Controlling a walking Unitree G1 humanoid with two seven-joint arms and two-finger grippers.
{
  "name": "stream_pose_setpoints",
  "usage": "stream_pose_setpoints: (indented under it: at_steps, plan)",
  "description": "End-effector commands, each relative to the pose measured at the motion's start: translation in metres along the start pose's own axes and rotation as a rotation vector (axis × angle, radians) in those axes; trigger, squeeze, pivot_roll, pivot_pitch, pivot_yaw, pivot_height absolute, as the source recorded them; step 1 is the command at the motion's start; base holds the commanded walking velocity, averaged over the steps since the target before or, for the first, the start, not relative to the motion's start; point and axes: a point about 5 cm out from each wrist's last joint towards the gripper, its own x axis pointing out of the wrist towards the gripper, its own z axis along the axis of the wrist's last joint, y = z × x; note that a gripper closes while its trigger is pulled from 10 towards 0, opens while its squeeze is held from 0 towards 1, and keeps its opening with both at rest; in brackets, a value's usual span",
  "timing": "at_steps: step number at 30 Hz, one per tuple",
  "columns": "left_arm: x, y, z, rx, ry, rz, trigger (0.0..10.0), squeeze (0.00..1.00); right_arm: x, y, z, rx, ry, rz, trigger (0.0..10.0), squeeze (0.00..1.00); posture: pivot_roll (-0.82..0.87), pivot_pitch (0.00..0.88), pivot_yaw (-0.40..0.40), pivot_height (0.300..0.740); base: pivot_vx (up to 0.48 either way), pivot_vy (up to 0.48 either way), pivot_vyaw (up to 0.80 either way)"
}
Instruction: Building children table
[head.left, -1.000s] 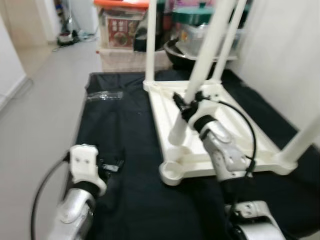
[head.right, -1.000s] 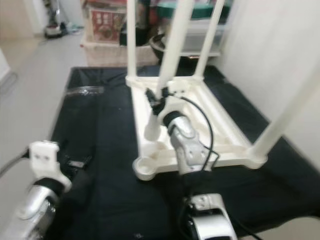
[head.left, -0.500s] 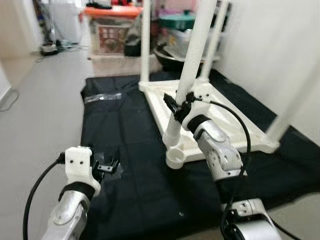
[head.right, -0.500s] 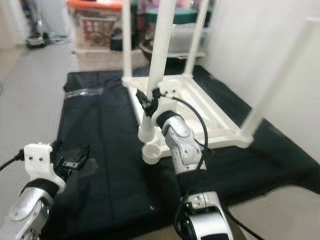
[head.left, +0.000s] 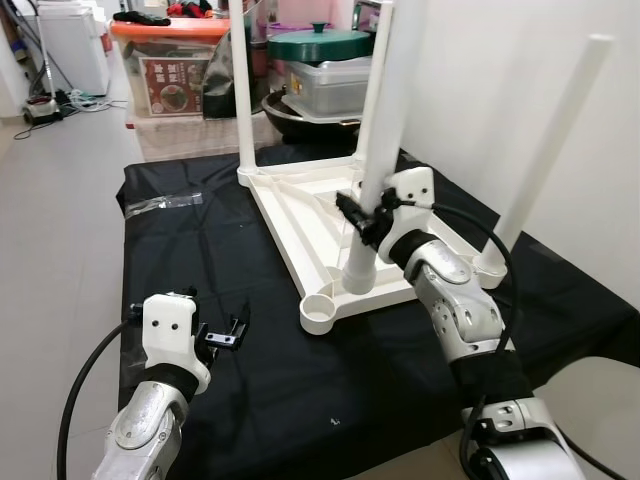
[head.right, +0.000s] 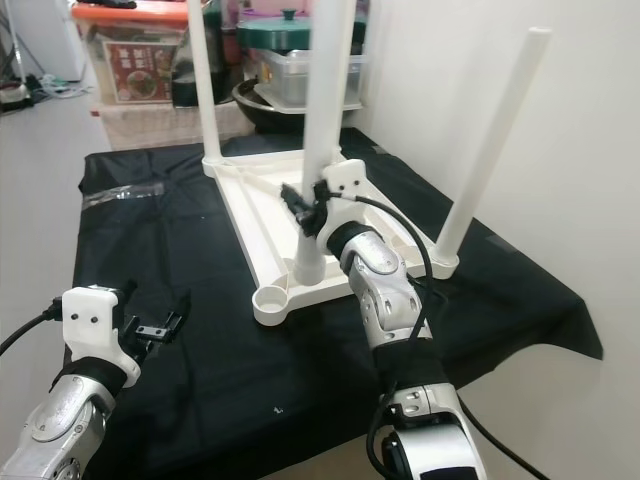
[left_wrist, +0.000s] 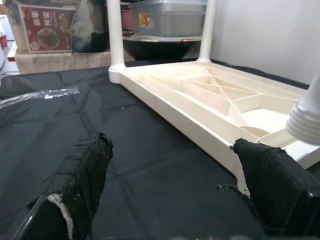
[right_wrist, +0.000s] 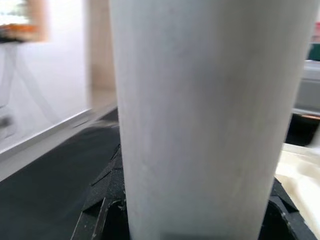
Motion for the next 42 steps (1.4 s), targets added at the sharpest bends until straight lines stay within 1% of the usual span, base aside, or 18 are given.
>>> stream_pose_setpoints:
  at_steps: [1, 3, 19, 24, 29, 31, 32, 35, 39, 42]
  plan:
    - [0.001, 0.001, -0.002, 0.017, 0.016, -0.002, 10.0, 0.00, 0.000, 0.006, 0.003, -0.016, -0.019, 0.051, 10.0, 0.00, 0.03, 0.000, -0.052, 0.740, 0.000, 0.000, 0.00]
    - [0.001, 0.002, -0.003, 0.021, 0.017, 0.002, 10.0, 0.00, 0.000, 0.008, 0.000, -0.024, -0.009, 0.078, 10.0, 0.00, 0.03, 0.000, -0.054, 0.740, 0.000, 0.000, 0.00]
    - [0.001, 0.004, -0.003, 0.031, 0.019, 0.008, 10.0, 0.00, -0.001, 0.014, -0.012, -0.044, 0.016, 0.164, 10.0, 0.00, 0.04, 0.000, -0.055, 0.740, 0.000, 0.000, 0.00]
    - [0.000, 0.004, -0.004, 0.033, 0.023, 0.005, 10.0, 0.00, -0.007, 0.022, -0.018, -0.045, 0.024, 0.217, 10.0, 0.00, 0.04, 0.000, -0.050, 0.740, 0.000, 0.000, 0.00]
    - [0.000, 0.005, -0.004, 0.033, 0.024, 0.006, 10.0, 0.00, -0.009, 0.027, -0.018, -0.039, 0.022, 0.239, 10.0, 0.00, 0.04, 0.000, -0.049, 0.740, 0.000, 0.000, 0.00]
    - [0.001, 0.005, -0.004, 0.031, 0.026, 0.007, 10.0, 0.00, -0.012, 0.037, -0.018, -0.023, 0.011, 0.275, 10.0, 0.00, 0.04, 0.000, -0.049, 0.740, 0.000, 0.000, 0.00]
    - [0.001, 0.005, -0.004, 0.031, 0.026, 0.007, 10.0, 0.00, -0.012, 0.037, -0.018, -0.023, 0.011, 0.275, 10.0, 0.00, 0.04, 0.000, -0.049, 0.740, 0.000, 0.000, 0.00]
    - [0.001, 0.004, -0.004, 0.029, 0.028, 0.006, 10.0, 0.00, -0.014, 0.046, -0.017, -0.001, -0.001, 0.301, 10.0, 0.00, 0.03, 0.000, -0.044, 0.740, 0.000, 0.000, 0.00]
    - [0.001, 0.005, -0.004, 0.030, 0.029, 0.006, 10.0, 0.00, -0.015, 0.047, -0.018, 0.009, -0.003, 0.304, 10.0, 0.00, 0.03, 0.000, -0.042, 0.740, 0.000, 0.000, 0.00]
    - [0.002, 0.006, -0.004, 0.034, 0.029, 0.008, 10.0, 0.00, -0.015, 0.045, -0.022, -0.008, 0.006, 0.302, 10.0, 0.00, 0.03, 0.000, -0.042, 0.740, 0.000, 0.000, 0.00]
